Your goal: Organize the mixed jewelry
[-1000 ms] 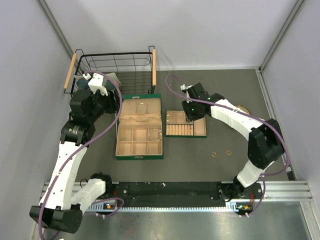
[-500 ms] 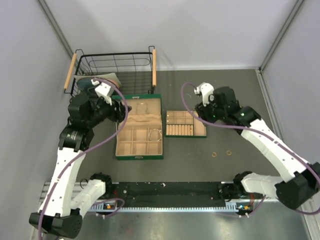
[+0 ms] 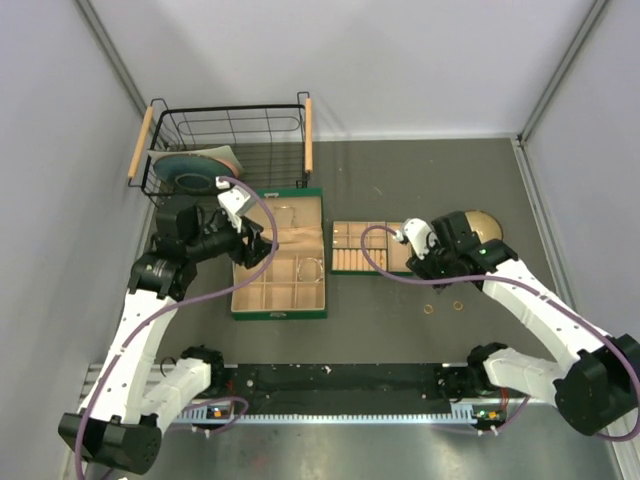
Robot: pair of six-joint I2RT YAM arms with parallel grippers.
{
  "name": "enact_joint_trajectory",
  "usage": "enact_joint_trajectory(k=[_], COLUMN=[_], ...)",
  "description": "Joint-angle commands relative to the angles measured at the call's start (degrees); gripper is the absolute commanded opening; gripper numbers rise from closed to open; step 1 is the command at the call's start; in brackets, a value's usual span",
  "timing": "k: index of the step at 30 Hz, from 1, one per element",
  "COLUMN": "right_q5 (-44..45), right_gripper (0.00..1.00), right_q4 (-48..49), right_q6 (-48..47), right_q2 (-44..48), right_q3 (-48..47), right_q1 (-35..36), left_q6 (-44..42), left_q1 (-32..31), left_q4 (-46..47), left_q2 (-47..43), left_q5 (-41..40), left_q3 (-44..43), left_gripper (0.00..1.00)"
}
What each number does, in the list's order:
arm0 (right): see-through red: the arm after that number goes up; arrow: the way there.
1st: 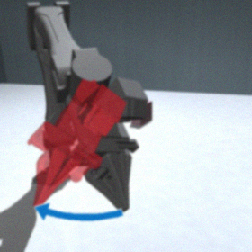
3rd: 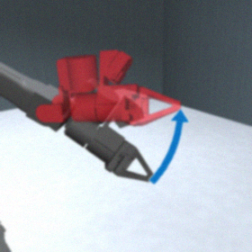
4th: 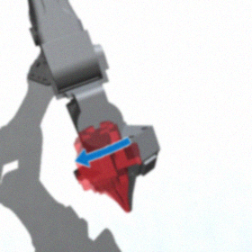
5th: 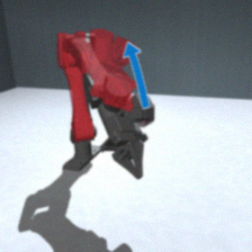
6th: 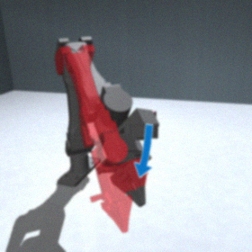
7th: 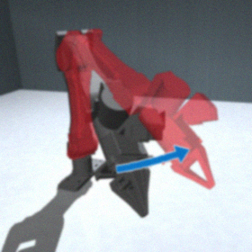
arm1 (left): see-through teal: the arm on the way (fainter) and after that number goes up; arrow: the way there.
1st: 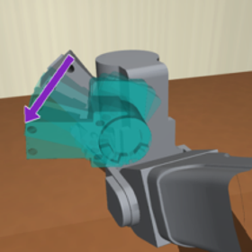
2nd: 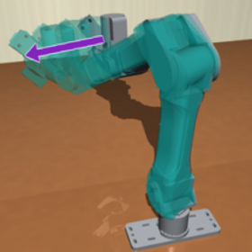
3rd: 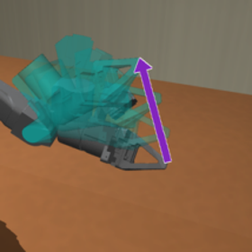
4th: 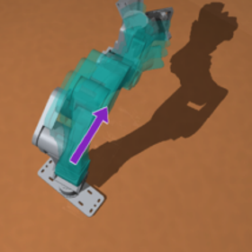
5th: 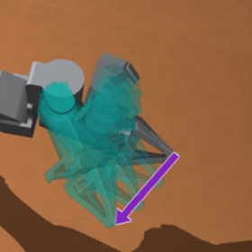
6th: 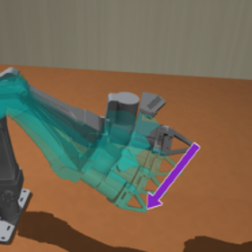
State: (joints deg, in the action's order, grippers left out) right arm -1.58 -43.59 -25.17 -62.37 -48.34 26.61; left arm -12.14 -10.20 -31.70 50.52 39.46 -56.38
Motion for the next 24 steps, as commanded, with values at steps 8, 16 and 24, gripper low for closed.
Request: enact_joint_trajectory(k=[8, 16, 24], right_q5=[-1.15, 0.00, -1.58], right_gripper=[0.47, 0.42, 0.39], right_q4=[-1.23, -1.32, -2.29], right_q6=[-7.00, -11.30, -21.48], right_q2=[1.29, 4.09, 9.63], right_q3=[6.49, 10.09, 16.78], right_q1=[-3.23, -11.05, -12.11], left_q6=[-5.00, -5.26, -6.58], left_q1=[-3.34, -3.34, -3.34], left_q4=[-1.26, -0.64, -0.03], left_q2=[1.16, 1.07, 2.30], left_q5=[-0.26, -1.85, -2.20], left_q3=[1.18, 1.80, 2.33], left_gripper=[0.64, 0.64, 0.64])
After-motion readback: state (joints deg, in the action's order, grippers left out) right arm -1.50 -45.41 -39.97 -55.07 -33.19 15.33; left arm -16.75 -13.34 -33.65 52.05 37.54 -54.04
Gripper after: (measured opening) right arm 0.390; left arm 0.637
